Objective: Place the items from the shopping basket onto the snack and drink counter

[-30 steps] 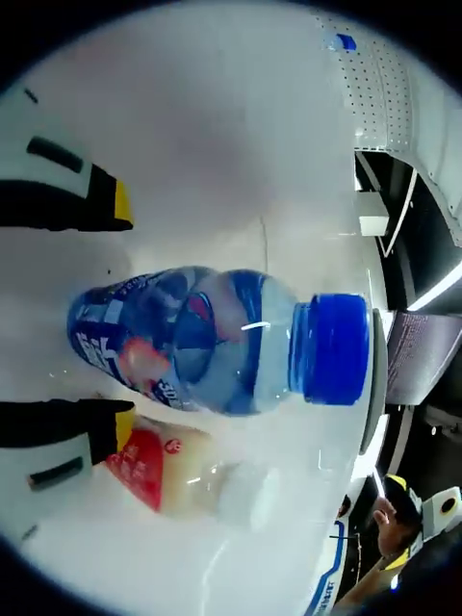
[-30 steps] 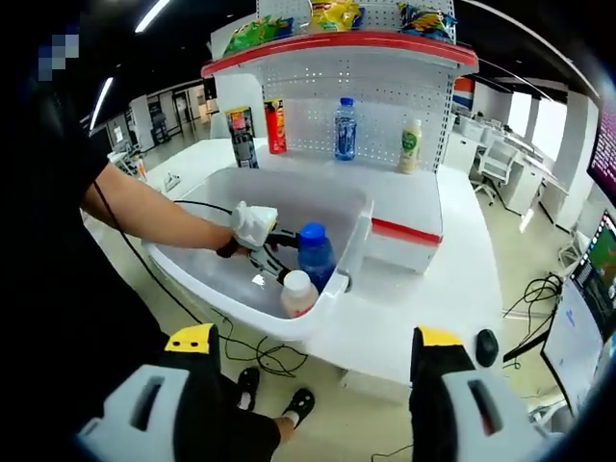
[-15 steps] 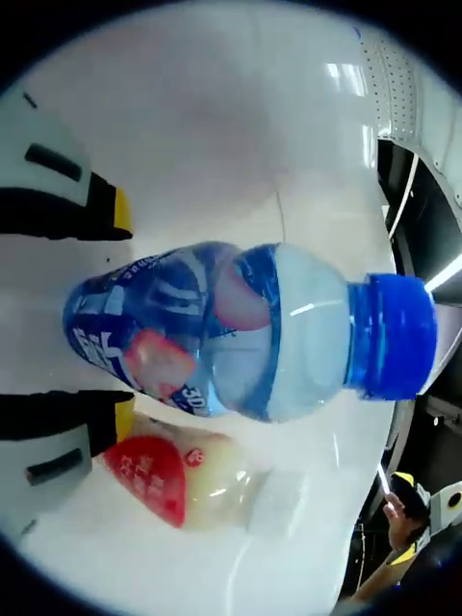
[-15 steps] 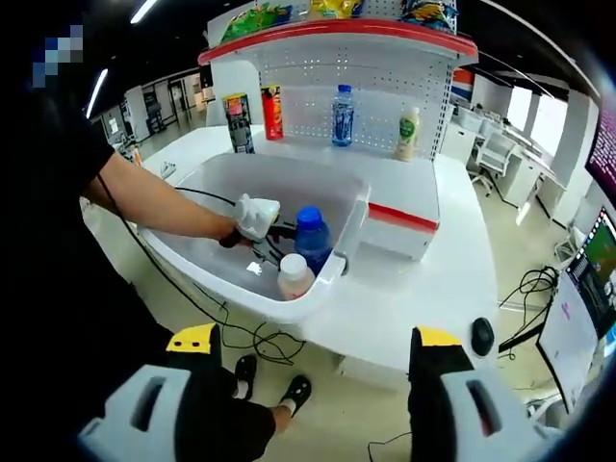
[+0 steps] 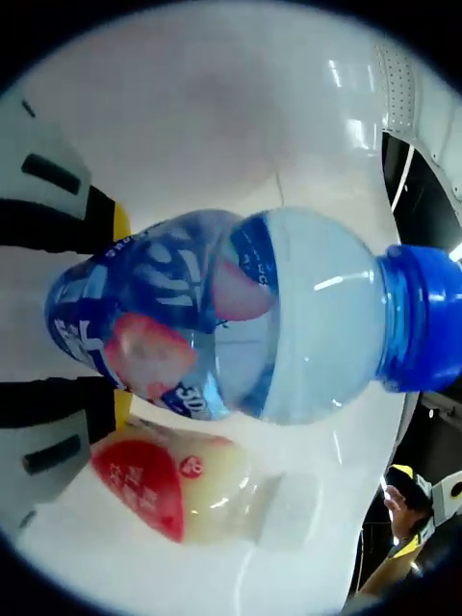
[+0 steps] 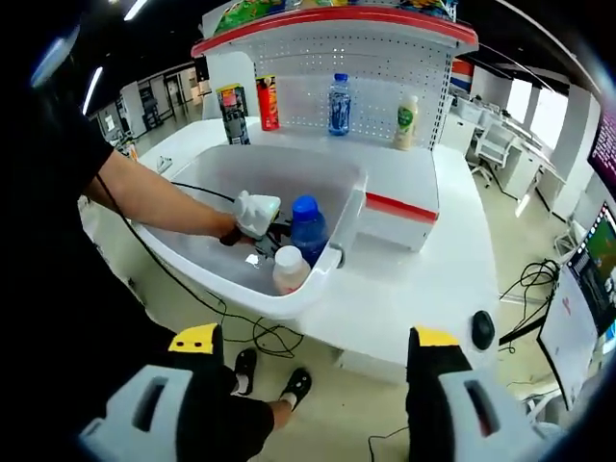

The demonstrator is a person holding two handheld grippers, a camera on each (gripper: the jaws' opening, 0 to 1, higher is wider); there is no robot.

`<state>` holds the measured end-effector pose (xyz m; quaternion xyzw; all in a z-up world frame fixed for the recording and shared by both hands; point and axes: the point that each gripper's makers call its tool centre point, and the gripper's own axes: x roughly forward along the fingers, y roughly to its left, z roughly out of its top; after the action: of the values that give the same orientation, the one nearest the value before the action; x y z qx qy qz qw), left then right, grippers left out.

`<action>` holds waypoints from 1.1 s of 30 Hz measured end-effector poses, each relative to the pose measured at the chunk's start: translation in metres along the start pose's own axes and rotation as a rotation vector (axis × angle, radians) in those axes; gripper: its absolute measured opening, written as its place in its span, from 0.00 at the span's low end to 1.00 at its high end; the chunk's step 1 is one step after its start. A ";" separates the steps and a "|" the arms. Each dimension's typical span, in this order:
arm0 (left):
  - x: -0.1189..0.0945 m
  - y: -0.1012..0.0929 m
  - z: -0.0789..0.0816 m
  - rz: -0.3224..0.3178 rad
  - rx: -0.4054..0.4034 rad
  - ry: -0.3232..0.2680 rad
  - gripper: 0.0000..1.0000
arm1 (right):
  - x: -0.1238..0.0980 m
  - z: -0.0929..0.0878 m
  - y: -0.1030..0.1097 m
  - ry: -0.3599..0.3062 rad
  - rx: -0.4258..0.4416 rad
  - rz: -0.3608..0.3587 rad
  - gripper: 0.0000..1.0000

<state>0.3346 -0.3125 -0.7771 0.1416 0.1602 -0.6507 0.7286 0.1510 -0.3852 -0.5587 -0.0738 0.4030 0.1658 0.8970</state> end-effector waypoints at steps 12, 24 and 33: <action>-0.001 -0.001 -0.001 -0.025 0.028 0.008 0.48 | 0.016 0.008 -0.003 -0.018 -0.038 0.024 0.66; -0.001 -0.002 -0.003 -0.042 0.043 0.011 0.48 | 0.028 0.040 0.003 -0.155 -0.252 0.112 0.60; -0.001 -0.002 -0.003 -0.045 0.049 0.015 0.48 | 0.049 0.045 -0.010 -0.178 -0.304 0.106 0.57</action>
<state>0.3324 -0.3103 -0.7793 0.1605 0.1529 -0.6697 0.7087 0.2161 -0.3714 -0.5652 -0.1722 0.2958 0.2779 0.8976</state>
